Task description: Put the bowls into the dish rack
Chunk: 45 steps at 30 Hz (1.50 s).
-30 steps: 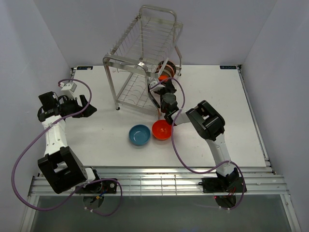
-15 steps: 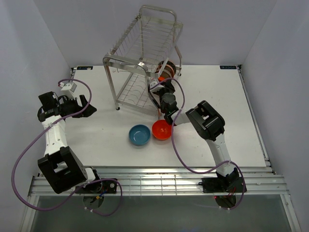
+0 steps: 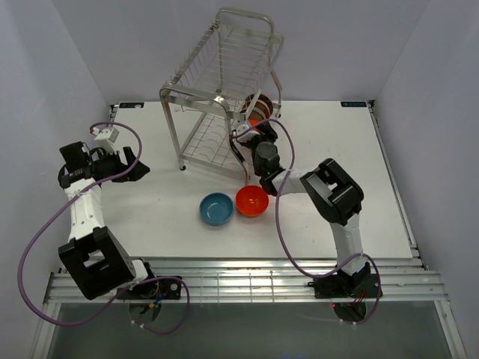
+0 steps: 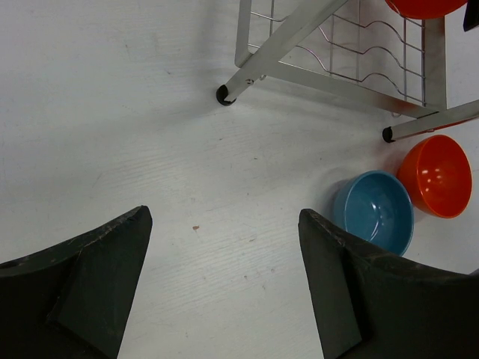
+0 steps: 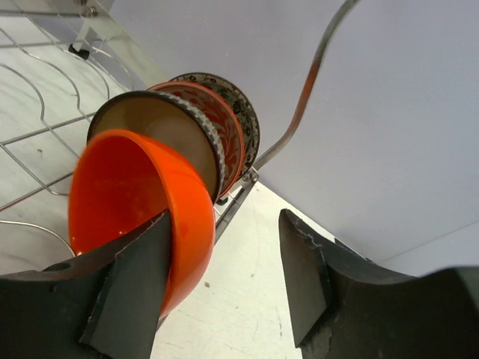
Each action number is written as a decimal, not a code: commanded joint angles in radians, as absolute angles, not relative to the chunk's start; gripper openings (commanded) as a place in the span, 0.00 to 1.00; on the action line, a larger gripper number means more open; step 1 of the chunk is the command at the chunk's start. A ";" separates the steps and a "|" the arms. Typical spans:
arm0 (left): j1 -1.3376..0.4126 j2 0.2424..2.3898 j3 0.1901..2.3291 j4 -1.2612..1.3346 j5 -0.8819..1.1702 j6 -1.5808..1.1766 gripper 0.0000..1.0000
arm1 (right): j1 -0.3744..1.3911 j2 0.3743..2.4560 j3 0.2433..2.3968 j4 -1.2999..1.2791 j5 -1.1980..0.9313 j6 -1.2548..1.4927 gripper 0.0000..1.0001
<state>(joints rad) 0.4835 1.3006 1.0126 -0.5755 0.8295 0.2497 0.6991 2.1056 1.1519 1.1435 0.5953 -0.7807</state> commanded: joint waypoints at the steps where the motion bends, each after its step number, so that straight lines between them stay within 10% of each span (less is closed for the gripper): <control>1: 0.491 1.279 1.049 -0.578 0.854 0.245 0.90 | 0.701 1.997 1.135 1.154 0.584 -0.710 0.63; 13: 0.489 1.275 1.061 -0.588 0.857 0.236 0.90 | 0.698 1.793 1.008 0.944 0.493 -0.585 0.91; 29: 0.491 1.295 1.051 -0.586 0.865 0.232 0.90 | 0.588 1.786 1.247 0.456 0.494 -0.059 0.65; 45: 0.491 1.301 1.049 -0.581 0.854 0.229 0.90 | 0.529 1.948 1.506 0.166 0.377 0.215 0.64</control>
<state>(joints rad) 0.4835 1.3033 1.0298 -0.5827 0.8345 0.2272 0.5377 1.9274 1.4647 0.1825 0.3817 0.1734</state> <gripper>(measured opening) 0.896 0.638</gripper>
